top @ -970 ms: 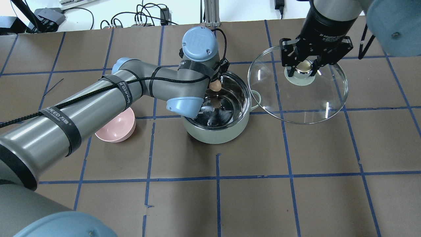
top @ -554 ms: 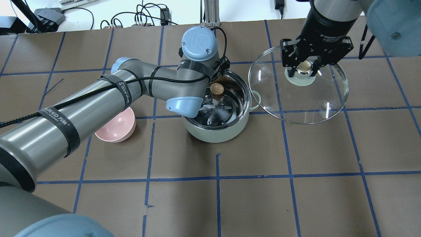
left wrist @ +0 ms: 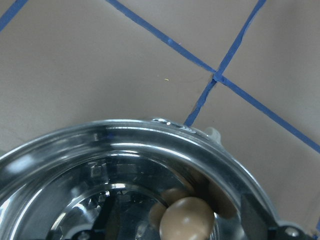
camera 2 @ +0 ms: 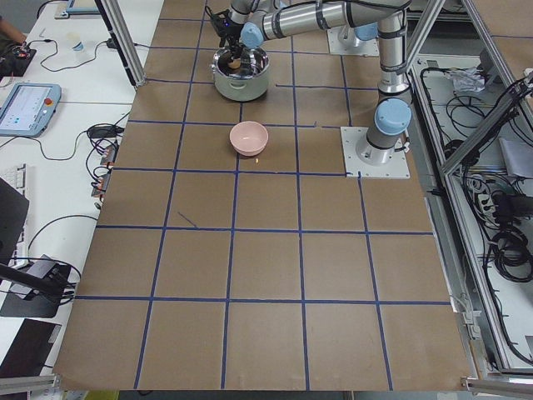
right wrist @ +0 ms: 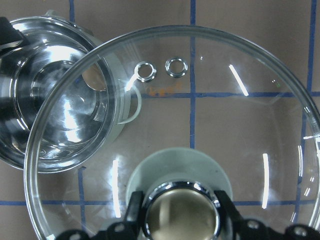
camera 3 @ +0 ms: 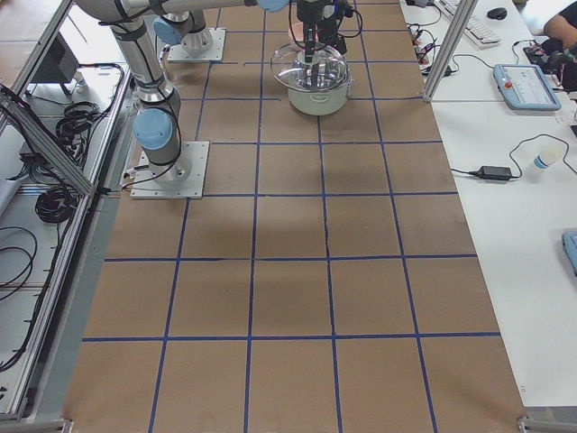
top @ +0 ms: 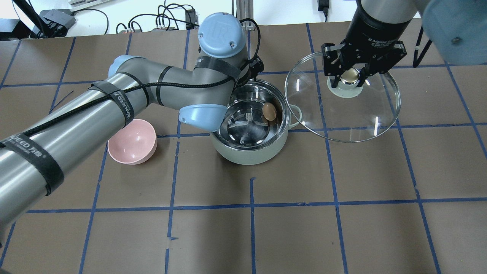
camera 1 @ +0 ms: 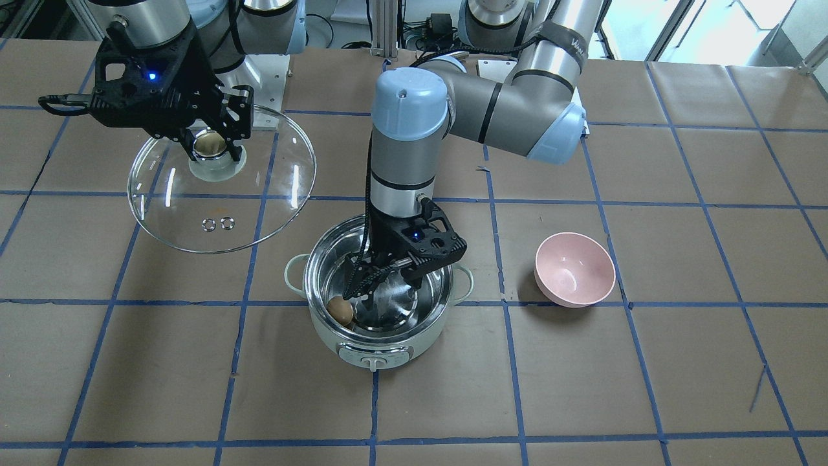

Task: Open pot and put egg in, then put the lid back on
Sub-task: 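Open the left gripper to drop the egg into the pot, then bring the lid back over the pot with the right gripper while the left gripper withdraws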

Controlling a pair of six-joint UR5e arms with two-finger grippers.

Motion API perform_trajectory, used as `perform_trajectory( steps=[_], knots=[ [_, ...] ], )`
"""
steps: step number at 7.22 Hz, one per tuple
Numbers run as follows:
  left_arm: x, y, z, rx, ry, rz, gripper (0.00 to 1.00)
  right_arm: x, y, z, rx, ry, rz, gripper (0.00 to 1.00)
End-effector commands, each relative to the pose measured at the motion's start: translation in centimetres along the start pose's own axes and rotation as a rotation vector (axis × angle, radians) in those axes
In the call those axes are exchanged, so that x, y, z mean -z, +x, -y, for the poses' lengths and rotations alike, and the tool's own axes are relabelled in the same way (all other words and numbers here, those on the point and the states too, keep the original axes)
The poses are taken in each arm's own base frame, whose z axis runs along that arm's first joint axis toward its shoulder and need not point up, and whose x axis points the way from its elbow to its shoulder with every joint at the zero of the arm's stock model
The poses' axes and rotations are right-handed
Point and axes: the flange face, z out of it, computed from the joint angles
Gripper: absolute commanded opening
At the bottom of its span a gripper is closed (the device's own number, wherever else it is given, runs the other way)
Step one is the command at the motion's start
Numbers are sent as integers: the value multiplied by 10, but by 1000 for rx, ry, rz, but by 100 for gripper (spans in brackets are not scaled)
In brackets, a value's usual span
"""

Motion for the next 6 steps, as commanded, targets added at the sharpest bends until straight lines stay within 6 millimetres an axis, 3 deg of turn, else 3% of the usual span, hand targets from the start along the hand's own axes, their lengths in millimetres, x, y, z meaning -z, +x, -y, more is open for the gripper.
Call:
perform_trajectory(
  steps=[1,3,5,6],
  knots=[
    [34,-39,39,-65,-34,57,91,-22,-19,13,23,-28,-1,5],
    [74,-86,72,-154,-93,124,91,-64,-77,38,49,14,7,5],
    [107,-133,89,-259,-194,189,92,-97,-157,31,12,59,27,5],
    [128,-154,95,-329,-231,199,92,-111,-177,32,-6,60,32,5]
  ],
)
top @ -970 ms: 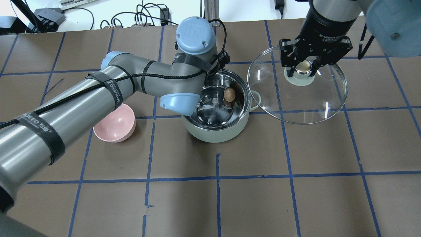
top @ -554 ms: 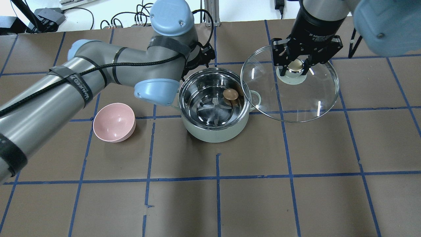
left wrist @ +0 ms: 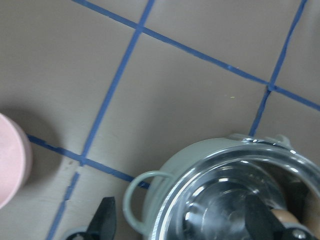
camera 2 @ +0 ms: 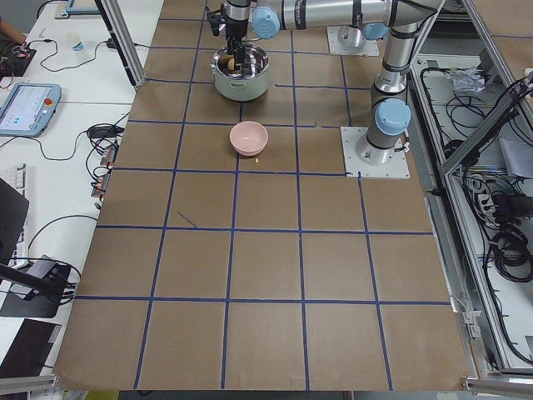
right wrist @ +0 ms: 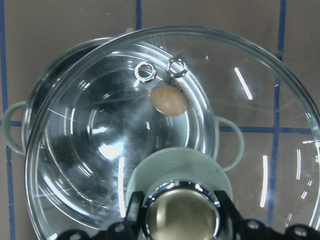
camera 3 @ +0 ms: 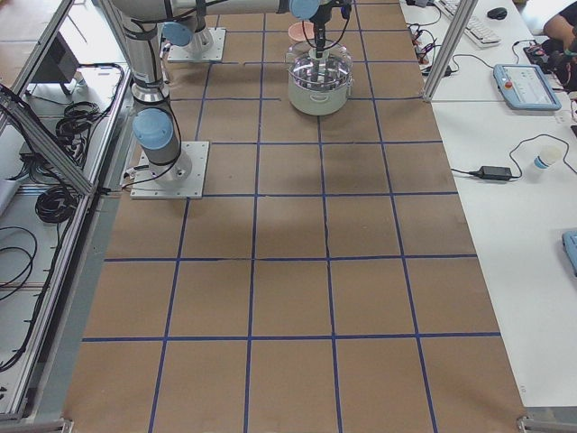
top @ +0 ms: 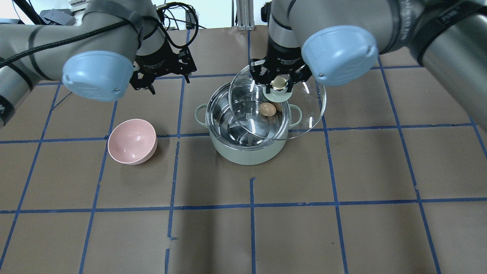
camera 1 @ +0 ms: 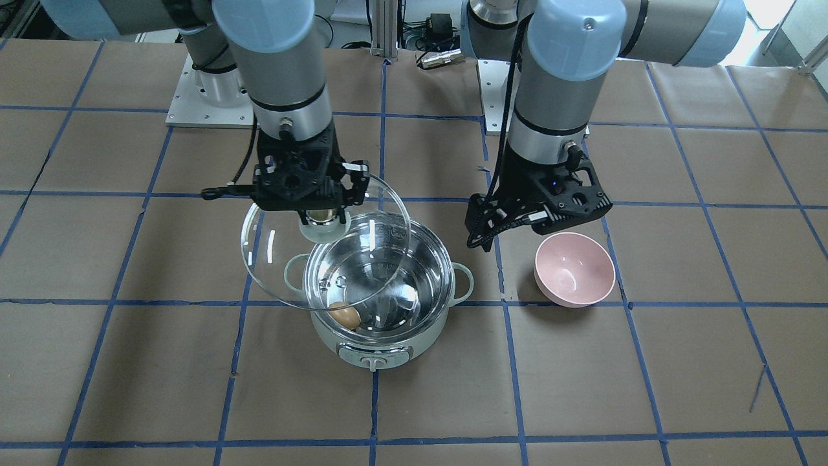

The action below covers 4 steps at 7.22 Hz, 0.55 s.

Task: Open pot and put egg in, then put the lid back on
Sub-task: 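Bring the lid back over the pot with the right gripper while the left gripper withdraws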

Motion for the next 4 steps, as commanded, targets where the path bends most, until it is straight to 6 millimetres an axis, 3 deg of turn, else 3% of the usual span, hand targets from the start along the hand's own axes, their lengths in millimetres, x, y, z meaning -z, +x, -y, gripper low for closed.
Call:
perform_trajectory(
  steps=[1,4],
  knots=[
    [34,-53,-11,-165,-85,13,92,-36,-47,-1,-22,3,5,5],
    [95,-72,-16,-369,-124,46,95,-67,-65,1,12,6,-4,5]
  ],
)
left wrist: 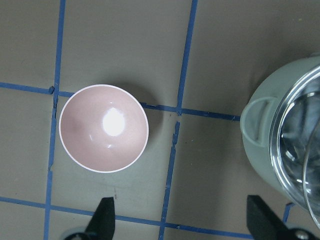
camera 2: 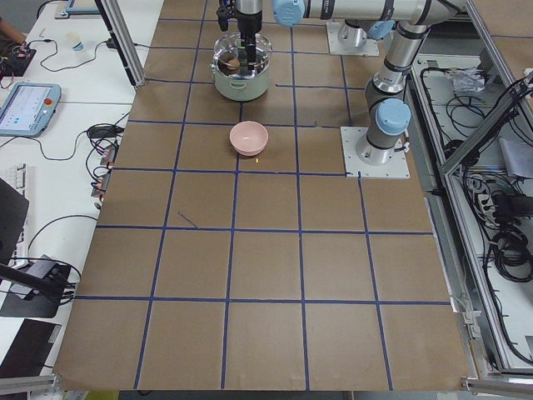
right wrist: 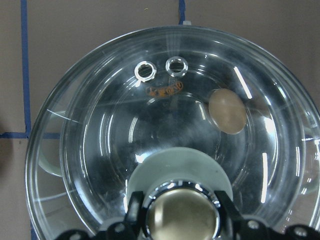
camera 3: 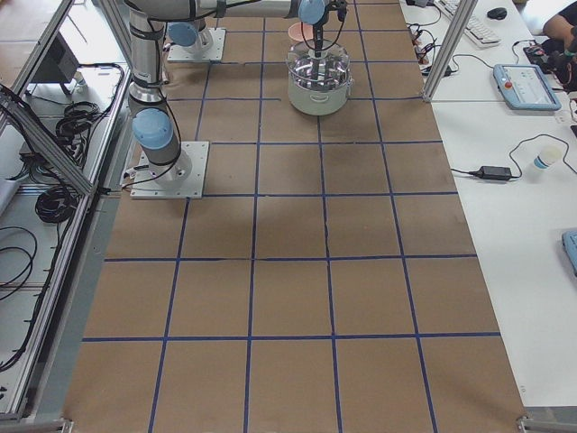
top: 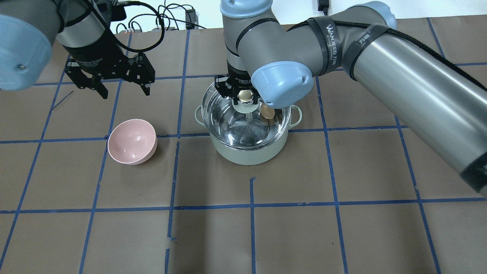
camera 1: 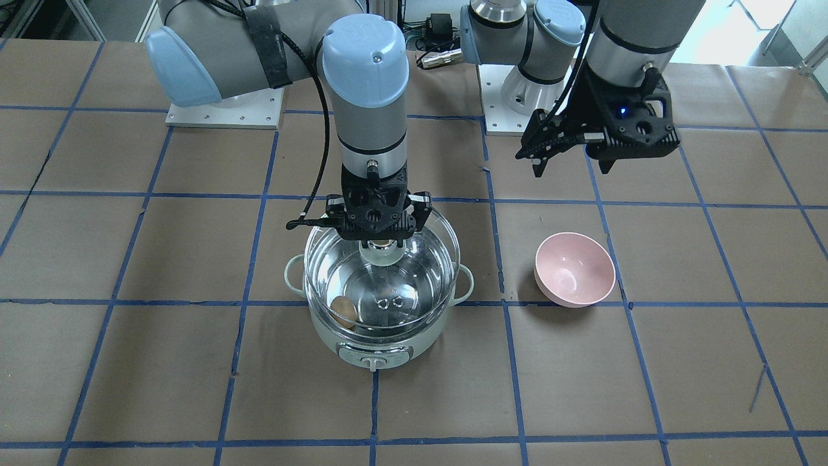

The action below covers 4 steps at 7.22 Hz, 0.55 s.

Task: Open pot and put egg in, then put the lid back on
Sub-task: 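Bring the lid back over the pot with the right gripper while the left gripper withdraws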

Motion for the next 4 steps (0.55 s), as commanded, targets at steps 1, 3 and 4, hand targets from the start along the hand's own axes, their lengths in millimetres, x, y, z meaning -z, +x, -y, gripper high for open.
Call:
perform_trajectory(
  steps=[1,3,4],
  knots=[
    [24,-5,-4,-138,-15,24,95,-13,-7,2,23,8,-12,5],
    [23,-3,1,-155,9,-1,95,-19,-5,5,49,24,-32,5],
    [25,-5,1,-161,16,-13,95,-21,-5,5,55,26,-33,5]
  ],
)
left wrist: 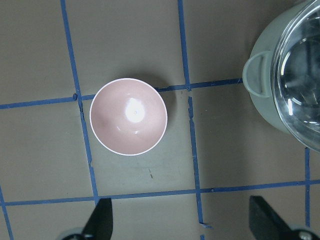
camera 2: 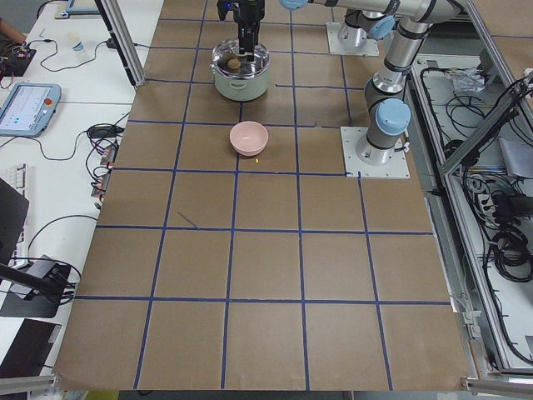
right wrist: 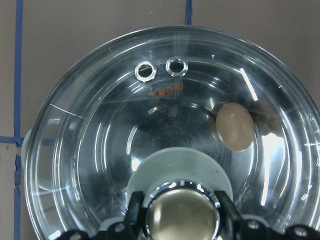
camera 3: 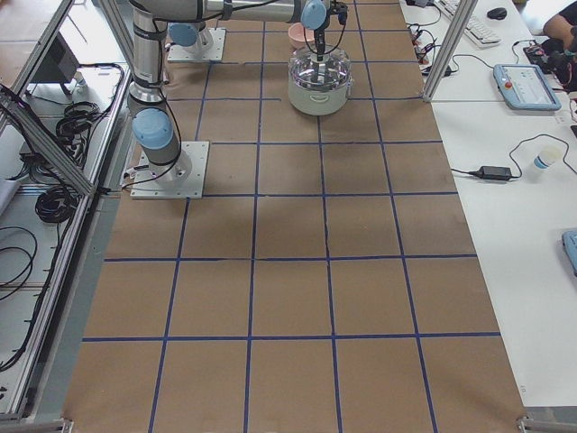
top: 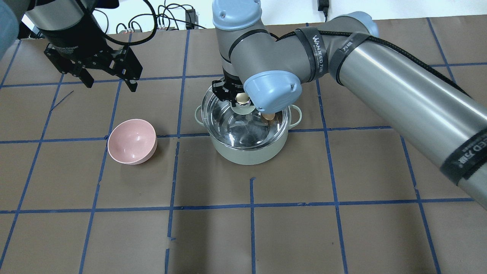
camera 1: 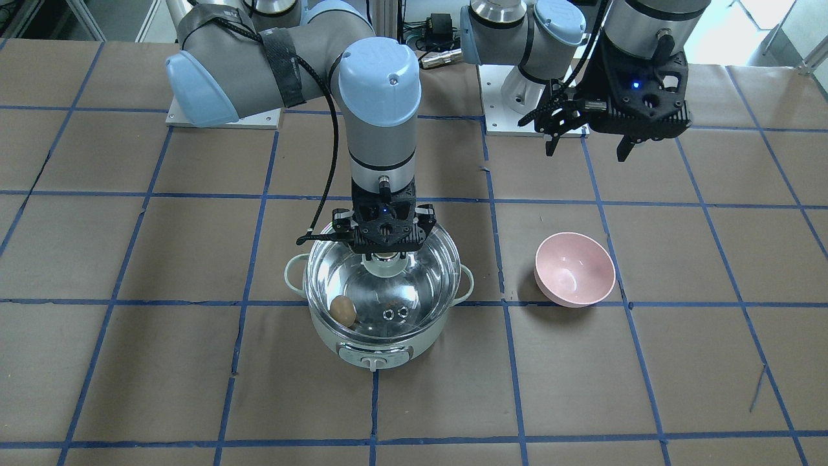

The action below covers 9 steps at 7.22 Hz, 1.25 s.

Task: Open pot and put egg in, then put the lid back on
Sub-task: 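Bring the lid back over the pot with the right gripper while the left gripper withdraws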

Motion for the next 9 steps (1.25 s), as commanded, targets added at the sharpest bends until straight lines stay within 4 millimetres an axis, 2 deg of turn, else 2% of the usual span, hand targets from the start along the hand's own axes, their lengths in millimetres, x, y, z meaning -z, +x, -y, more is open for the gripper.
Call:
perform_trajectory(
  steps=[1,3,4,6,8,9],
  knots=[
    [2,-10,7,12,54,-54,95,-5,1,0,11,4,-9,5],
    [6,-23,-5,95,65,-58,94,-14,2,-1,12,6,-14,5],
    [-1,-21,-6,97,56,-60,93,-16,2,-1,23,8,-15,5],
    [-4,-15,-3,167,112,-52,93,-15,1,-1,24,17,-11,5],
    [-2,-15,-7,168,105,-50,100,-16,1,0,26,17,-12,5],
    [-2,-15,-8,167,95,-51,100,-15,2,-1,29,16,-13,5]
  ],
)
